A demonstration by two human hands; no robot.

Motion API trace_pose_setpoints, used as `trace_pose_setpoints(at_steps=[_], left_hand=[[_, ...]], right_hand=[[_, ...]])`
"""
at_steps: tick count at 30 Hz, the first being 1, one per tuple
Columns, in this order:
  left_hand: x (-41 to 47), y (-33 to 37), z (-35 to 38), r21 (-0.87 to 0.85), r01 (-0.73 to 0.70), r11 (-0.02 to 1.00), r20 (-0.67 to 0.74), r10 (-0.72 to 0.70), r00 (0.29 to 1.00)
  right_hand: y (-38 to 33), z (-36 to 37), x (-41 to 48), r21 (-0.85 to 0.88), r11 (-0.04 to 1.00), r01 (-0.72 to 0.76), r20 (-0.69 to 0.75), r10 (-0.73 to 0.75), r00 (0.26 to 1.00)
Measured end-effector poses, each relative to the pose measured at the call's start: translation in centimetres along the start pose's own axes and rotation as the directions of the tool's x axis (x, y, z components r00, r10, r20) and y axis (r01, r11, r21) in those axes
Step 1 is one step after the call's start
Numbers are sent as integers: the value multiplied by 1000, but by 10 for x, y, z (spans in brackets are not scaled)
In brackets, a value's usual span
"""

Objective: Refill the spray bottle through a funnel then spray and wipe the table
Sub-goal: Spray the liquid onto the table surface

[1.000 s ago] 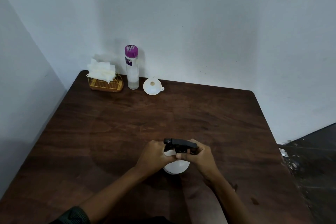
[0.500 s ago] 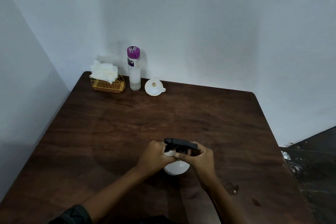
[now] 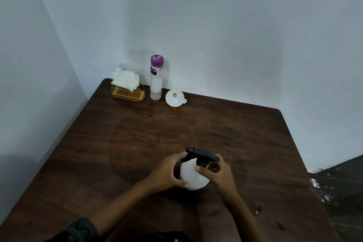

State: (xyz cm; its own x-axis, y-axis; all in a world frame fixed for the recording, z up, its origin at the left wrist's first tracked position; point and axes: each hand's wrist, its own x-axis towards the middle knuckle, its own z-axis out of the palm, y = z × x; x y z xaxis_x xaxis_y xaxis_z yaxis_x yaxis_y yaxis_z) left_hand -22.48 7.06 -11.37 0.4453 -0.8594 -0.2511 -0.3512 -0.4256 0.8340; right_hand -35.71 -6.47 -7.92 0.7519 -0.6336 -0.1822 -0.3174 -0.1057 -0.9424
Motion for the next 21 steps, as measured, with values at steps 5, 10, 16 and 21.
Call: trace_pose_setpoints(at_steps=[5, 10, 16, 21], left_hand=[[-15, -4, 6, 72, -7, 997, 99, -1, 995], [-15, 17, 16, -229, 55, 972, 198, -9, 980], [-11, 34, 32, -237, 48, 970, 255, 14, 967], [-14, 38, 39, -206, 95, 974, 281, -34, 959]], right_hand=[[-10, -3, 2, -68, 996, 51, -45, -54, 997], [-31, -4, 4, 224, 974, -11, -168, 50, 985], [-32, -14, 15, 549, 815, -184, 47, 190, 981], [-25, -29, 23, 610, 749, -259, 166, 199, 966]])
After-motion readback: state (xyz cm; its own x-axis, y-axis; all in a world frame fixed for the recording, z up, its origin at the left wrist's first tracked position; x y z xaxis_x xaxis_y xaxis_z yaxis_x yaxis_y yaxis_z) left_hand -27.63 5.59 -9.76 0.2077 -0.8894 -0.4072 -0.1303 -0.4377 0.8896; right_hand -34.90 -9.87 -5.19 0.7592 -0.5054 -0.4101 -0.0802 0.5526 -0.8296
